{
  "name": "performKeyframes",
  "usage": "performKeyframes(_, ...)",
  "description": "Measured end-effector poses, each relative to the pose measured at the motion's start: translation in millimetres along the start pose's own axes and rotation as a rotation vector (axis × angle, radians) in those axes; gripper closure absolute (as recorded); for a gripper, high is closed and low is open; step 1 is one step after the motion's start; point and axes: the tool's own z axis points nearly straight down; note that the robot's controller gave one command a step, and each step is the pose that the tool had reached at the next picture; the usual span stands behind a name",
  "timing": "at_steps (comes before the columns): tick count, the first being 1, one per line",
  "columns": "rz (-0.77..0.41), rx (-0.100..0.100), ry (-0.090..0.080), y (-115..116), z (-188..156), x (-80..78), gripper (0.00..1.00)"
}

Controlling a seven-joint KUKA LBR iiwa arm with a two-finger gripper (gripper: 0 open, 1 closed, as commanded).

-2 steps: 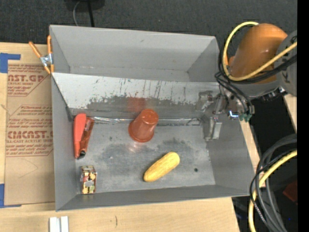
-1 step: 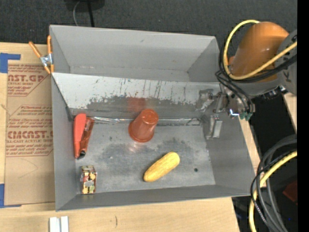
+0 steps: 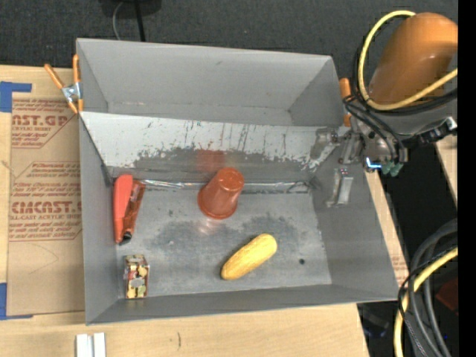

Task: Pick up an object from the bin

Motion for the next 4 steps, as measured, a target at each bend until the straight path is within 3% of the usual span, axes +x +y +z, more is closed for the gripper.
performKeyframes(1,-0.059,0.005,-0.021,15,17,-3.4,0.0)
performKeyframes(2,-0.014,0.001,-0.005,53,70,23.8,0.0)
performKeyframes(3,-0.001,0.003,-0.022,77,115,46.7,0.0)
performKeyframes(4,0.009,0.002,-0.015,88,160,66.1,0.0)
